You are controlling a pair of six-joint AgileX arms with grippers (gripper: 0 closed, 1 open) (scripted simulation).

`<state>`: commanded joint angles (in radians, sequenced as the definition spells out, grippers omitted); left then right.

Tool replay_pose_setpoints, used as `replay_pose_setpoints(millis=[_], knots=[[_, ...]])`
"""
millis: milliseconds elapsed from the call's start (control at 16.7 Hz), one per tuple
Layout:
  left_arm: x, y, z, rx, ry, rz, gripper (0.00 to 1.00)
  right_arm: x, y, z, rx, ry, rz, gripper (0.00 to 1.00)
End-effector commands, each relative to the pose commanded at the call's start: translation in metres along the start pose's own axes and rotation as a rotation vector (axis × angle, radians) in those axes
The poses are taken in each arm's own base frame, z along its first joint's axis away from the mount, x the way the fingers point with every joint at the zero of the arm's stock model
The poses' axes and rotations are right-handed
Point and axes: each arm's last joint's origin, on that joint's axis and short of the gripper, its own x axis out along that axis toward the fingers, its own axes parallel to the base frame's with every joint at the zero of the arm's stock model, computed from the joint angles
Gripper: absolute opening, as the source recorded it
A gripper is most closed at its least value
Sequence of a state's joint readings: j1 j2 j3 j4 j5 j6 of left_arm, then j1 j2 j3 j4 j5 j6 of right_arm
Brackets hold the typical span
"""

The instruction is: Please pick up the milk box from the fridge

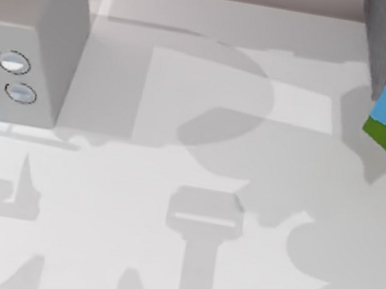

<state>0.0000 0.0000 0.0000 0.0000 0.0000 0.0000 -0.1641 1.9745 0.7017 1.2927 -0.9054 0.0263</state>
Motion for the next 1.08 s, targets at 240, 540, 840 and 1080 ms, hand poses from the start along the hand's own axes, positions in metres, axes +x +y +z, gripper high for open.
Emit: replay_pose_setpoints(millis=[240, 540, 840, 1080], knots=[[0.000, 0.000, 0.000, 0.000, 0.000, 0.000, 1.00, 0.005, 0.002, -0.002, 0.002, 0.001, 0.011, 0.00], [0.000, 0.000, 0.000, 0.000, 0.000, 0.000, 1.00, 0.039, 0.000, -0.024, -0.002, -0.002, 0.009, 0.00], [0.000, 0.000, 0.000, 0.000, 0.000, 0.000, 1.00, 0.054, 0.001, -0.036, 0.000, 0.000, 0.000, 0.00], [0.000, 0.000, 0.000, 0.000, 0.000, 0.000, 1.00, 0.054, 0.001, -0.036, 0.000, 0.000, 0.000, 0.15]])
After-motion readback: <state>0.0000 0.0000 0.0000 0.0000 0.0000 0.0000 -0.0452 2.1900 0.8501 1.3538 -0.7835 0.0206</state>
